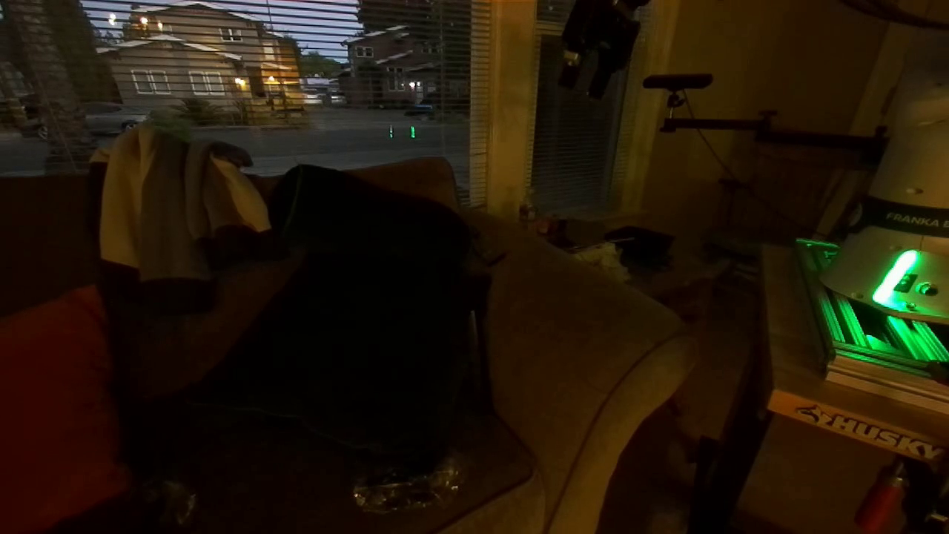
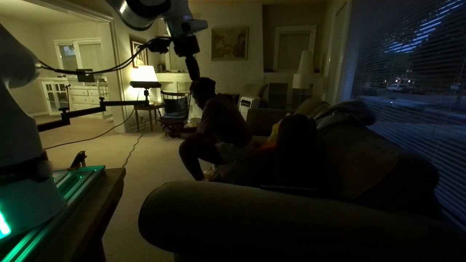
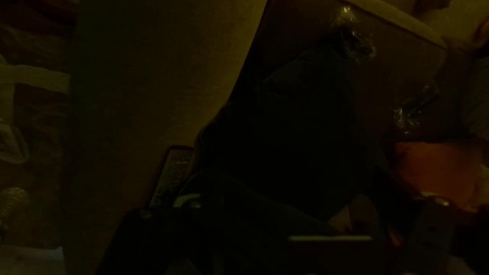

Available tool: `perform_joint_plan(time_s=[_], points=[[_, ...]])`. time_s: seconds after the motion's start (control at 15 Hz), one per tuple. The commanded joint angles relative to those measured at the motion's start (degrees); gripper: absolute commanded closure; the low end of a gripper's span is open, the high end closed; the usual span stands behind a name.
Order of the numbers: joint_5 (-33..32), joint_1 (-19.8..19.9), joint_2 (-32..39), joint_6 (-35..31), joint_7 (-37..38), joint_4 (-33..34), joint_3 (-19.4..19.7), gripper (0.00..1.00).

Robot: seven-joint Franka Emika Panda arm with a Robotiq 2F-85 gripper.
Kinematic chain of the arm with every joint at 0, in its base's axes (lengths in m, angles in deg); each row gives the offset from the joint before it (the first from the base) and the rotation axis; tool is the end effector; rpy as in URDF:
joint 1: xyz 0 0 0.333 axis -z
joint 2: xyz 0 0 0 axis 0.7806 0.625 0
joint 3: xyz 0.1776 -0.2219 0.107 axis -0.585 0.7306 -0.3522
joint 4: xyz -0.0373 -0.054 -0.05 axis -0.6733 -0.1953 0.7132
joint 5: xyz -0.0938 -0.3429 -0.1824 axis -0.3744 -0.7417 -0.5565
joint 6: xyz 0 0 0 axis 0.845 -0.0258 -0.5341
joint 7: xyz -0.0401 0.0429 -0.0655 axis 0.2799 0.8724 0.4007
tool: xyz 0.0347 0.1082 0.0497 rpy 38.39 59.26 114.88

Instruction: Put the remote on the sofa arm

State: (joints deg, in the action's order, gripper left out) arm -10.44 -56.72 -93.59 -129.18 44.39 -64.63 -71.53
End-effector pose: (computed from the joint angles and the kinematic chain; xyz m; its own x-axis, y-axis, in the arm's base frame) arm 0.4000 0.2031 0.3974 0.9473 -0.1537 0.2813 -0.1231 -0.9847 -0.1234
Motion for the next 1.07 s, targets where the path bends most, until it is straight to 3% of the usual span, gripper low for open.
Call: perform_joint_plan(time_s=[0.0,0.2,0.6,1.0], points=[[-0.3,-0.4,9.7,-4.8,1.7,3.8,0.8,0.0],[-0.5,-0.7,15.6,-6.9,3.5,5.9,1.5,0.0],[-5.0,-1.3,26.4,-16.9,13.9,8.4,3.7,0.0],[-11.0,-6.5,35.1,-16.3,27.6,12.4,10.2,0.0]])
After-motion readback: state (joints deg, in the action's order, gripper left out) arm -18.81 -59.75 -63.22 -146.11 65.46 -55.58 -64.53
